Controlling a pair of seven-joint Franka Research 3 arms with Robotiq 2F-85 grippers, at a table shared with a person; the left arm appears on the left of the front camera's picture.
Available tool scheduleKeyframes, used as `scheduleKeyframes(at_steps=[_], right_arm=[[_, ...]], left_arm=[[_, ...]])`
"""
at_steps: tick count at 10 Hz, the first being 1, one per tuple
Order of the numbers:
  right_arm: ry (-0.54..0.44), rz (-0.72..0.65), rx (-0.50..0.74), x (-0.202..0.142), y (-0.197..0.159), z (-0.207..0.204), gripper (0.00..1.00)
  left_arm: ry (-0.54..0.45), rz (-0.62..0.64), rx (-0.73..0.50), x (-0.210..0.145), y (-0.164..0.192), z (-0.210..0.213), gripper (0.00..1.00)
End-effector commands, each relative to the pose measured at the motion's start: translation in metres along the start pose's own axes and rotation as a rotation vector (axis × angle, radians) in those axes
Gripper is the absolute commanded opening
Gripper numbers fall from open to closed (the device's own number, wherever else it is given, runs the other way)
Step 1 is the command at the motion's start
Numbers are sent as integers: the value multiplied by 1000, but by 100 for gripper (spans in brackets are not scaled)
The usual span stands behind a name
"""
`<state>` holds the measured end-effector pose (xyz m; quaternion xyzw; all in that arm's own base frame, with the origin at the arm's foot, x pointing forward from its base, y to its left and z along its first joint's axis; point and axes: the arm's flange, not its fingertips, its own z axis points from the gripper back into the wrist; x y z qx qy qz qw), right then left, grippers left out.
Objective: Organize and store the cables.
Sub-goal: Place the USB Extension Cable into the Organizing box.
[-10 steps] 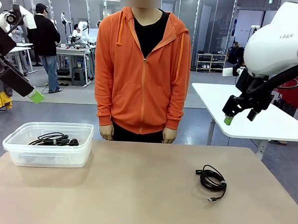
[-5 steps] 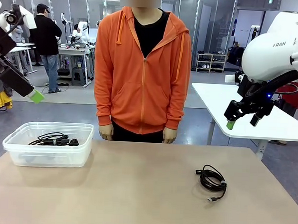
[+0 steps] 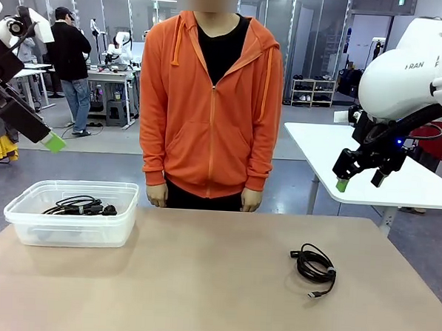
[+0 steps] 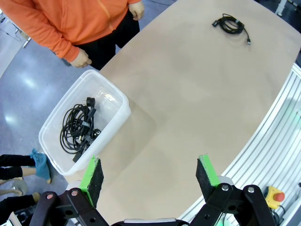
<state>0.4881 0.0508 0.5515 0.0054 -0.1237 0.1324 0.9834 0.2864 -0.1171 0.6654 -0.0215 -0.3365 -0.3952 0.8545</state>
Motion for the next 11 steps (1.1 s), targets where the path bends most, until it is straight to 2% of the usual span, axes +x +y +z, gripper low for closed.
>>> scheduleKeyframes(at_steps=[1,4,8,11], right_arm=[[0,0,0,0,0,0,100],[51,-89,-39,7,-1,-50,100],[112,-130,-90,4,-15,-103,100],[115,-182,-56,-2,-22,-135,100]], left_arm=[[15,5,9,3,0,3,100],[15,5,9,3,0,3,100],[15,5,9,3,0,3,100],[15,5,9,3,0,3,100]])
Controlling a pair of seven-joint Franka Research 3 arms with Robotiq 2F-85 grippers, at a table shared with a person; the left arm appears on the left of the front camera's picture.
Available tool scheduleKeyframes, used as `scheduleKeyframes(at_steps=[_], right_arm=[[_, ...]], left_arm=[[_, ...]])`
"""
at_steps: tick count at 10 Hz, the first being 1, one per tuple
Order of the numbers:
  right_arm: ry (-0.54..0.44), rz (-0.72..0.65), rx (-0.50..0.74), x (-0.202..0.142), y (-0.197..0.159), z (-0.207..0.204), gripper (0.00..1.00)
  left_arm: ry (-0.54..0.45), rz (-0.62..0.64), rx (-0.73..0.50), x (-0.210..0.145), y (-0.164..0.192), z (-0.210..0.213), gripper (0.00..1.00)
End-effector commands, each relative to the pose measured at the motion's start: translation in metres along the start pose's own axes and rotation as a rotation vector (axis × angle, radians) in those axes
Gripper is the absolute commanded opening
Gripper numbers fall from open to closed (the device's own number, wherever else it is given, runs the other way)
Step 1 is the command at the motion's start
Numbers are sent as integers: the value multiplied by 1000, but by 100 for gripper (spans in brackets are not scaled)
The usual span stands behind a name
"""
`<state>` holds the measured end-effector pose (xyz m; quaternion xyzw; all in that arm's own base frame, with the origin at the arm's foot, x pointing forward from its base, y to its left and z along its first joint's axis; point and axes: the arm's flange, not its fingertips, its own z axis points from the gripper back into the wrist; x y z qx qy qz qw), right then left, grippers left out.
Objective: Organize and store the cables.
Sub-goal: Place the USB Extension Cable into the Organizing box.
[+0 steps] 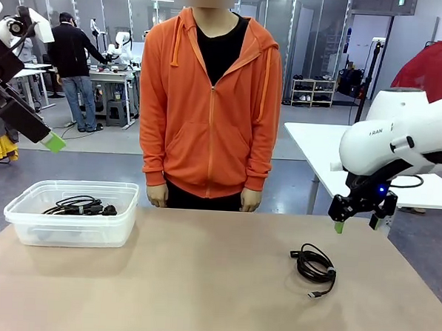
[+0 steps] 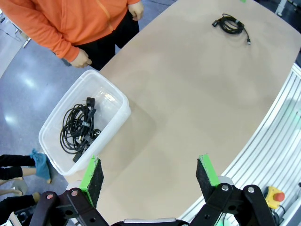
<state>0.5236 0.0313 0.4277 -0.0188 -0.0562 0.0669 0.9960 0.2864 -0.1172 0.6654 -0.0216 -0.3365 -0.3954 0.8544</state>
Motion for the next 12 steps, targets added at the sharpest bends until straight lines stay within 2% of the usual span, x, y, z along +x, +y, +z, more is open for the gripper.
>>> scheduleKeyframes(at_steps=[1,5,12], right_arm=[[-23,-81,-5,2,4,-20,100],[-16,-193,41,12,4,-68,100],[45,-195,52,2,19,-108,100]], left_arm=[[15,5,9,3,0,3,100],[15,5,9,3,0,3,100],[15,5,9,3,0,3,100]])
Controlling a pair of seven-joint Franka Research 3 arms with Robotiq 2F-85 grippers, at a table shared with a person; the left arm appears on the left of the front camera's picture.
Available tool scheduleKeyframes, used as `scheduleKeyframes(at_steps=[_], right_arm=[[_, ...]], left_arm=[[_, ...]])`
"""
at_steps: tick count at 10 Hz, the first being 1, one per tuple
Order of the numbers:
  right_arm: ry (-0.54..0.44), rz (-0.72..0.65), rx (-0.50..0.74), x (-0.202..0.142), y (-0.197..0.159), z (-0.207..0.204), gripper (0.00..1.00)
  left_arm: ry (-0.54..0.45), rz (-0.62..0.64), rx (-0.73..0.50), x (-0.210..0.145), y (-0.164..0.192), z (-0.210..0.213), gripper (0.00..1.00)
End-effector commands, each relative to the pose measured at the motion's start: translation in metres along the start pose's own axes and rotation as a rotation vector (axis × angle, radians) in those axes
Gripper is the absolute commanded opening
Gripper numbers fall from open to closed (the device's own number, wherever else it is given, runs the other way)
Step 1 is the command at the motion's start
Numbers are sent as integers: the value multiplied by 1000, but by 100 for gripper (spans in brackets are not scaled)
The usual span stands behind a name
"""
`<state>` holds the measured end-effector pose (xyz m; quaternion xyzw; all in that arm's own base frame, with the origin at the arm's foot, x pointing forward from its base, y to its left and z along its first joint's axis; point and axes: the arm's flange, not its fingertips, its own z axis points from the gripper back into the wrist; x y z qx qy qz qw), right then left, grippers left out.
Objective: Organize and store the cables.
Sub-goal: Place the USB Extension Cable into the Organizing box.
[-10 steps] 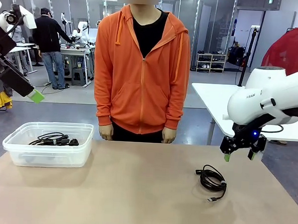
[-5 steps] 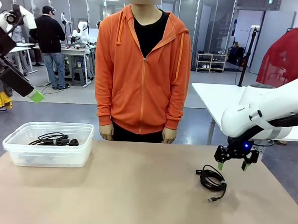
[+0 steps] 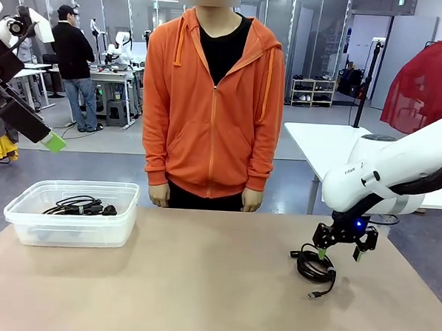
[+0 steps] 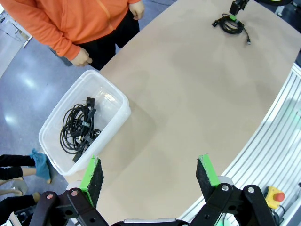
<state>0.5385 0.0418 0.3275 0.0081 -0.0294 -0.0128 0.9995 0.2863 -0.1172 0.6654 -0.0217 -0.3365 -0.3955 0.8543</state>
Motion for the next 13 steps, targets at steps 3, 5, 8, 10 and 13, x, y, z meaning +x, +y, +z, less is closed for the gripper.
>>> scheduleKeyframes(at_steps=[3,5,8,10,13], right_arm=[[-13,-22,-3,-11,12,-23,100],[-10,-19,-9,-16,15,-24,100],[-17,-27,-6,-21,17,-33,89],[-16,-26,-2,-19,17,-25,69],[-22,-27,7,-18,15,-22,43]], left_arm=[[15,5,9,3,0,3,100],[15,5,9,3,0,3,100],[15,5,9,3,0,3,100],[15,5,9,3,0,3,100],[15,5,9,3,0,3,100]])
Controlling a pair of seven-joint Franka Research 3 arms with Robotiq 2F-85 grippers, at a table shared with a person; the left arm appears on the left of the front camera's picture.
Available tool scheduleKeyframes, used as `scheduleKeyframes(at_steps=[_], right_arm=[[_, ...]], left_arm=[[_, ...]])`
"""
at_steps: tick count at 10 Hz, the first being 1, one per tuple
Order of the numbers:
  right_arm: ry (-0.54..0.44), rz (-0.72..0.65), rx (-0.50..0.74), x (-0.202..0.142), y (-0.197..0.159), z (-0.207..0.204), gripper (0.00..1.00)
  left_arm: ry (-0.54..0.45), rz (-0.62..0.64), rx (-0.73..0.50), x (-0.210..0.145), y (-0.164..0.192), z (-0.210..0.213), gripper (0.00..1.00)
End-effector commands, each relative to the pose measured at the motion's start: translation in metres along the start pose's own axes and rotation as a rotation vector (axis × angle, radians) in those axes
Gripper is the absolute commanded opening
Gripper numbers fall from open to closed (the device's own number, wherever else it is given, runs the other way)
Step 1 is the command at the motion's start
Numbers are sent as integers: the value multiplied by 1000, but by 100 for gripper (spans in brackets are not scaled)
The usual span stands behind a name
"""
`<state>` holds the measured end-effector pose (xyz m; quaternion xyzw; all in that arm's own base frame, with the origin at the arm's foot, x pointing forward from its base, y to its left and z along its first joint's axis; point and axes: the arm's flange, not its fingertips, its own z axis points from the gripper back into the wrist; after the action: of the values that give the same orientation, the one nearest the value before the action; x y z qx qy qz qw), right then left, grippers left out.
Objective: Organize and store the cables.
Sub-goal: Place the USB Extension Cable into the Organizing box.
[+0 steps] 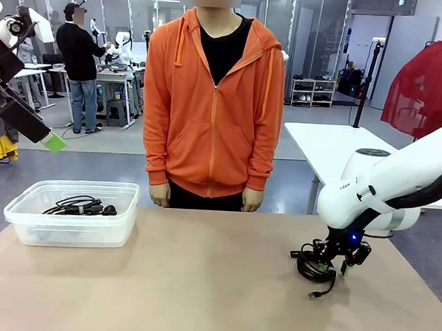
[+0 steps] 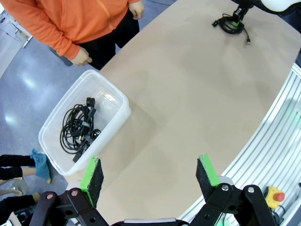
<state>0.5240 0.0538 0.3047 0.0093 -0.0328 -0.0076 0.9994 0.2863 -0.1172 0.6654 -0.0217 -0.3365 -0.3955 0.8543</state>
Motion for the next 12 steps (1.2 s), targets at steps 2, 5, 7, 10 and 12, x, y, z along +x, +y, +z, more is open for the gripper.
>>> scheduleKeyframes(at_steps=[2,5,7,10,12], right_arm=[[-18,-32,6,-2,4,-2,23],[-16,-37,12,0,2,3,0],[-17,-34,11,0,1,6,0],[-48,-10,24,2,-2,22,0],[-66,21,45,2,-2,61,0]], left_arm=[[15,5,9,3,0,3,100],[15,5,9,3,0,3,100],[15,5,9,3,0,3,100],[15,5,9,3,0,3,100],[15,5,9,3,0,3,100]])
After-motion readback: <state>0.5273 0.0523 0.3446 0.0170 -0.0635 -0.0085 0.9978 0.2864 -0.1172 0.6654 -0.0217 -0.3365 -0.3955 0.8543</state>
